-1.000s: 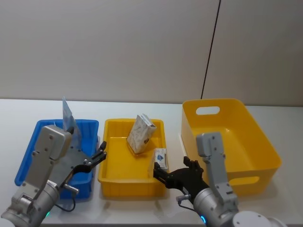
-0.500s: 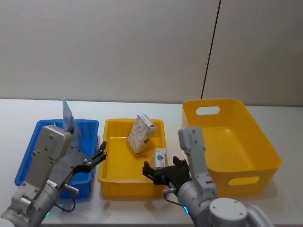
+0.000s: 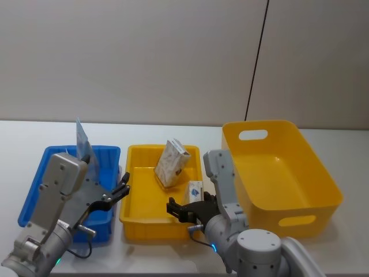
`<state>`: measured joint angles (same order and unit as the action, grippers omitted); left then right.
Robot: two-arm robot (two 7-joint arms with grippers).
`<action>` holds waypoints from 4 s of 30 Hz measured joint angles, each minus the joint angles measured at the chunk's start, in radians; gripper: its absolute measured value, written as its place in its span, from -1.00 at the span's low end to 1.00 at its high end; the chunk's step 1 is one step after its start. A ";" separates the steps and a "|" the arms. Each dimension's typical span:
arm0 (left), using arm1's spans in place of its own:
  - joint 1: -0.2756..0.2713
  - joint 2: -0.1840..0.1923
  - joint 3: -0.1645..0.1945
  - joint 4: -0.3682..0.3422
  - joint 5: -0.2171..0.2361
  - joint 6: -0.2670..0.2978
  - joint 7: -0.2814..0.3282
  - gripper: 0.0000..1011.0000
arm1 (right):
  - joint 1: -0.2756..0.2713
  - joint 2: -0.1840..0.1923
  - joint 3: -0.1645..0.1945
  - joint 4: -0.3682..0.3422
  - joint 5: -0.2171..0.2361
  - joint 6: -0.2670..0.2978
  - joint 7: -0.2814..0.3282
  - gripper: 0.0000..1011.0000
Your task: Bimanual collaborative sorting of washing and personal care products
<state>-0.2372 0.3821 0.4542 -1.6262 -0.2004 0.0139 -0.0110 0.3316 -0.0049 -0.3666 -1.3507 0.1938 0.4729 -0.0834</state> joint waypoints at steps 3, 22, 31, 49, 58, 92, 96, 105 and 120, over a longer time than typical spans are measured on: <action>0.000 0.000 0.000 0.000 0.000 0.000 0.000 0.98 | 0.008 -0.007 0.002 0.014 -0.001 0.006 -0.002 0.88; 0.000 0.000 0.000 0.000 0.000 0.000 0.000 0.98 | 0.043 -0.041 0.010 0.069 -0.026 0.028 -0.030 -0.23; 0.000 0.000 0.000 0.000 0.000 0.000 0.000 0.98 | 0.045 -0.044 0.003 0.072 -0.049 0.010 -0.038 -0.27; 0.000 0.000 0.000 0.000 0.000 0.000 0.000 0.98 | 0.023 -0.020 -0.014 0.030 -0.098 -0.175 -0.024 -0.28; 0.000 0.000 0.000 0.000 0.000 0.000 0.000 0.98 | 0.008 0.006 -0.001 -0.014 -0.107 -0.283 -0.002 -0.29; 0.000 0.000 0.000 0.000 0.000 0.000 0.000 0.98 | -0.031 0.113 0.182 -0.150 -0.107 -0.163 -0.017 -0.29; 0.000 0.000 0.000 0.000 0.000 0.000 0.000 0.98 | -0.029 0.116 0.192 -0.143 -0.103 -0.145 -0.011 -0.28; 0.000 0.000 0.000 0.000 0.000 0.000 0.000 0.98 | -0.022 0.120 0.208 -0.131 -0.102 -0.115 -0.002 0.07; 0.000 0.000 0.000 0.000 0.000 0.000 0.000 0.98 | -0.029 0.129 0.215 -0.149 -0.119 -0.118 0.013 0.92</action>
<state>-0.2372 0.3821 0.4542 -1.6262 -0.2004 0.0139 -0.0109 0.3024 0.1241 -0.1516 -1.4999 0.0749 0.3548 -0.0703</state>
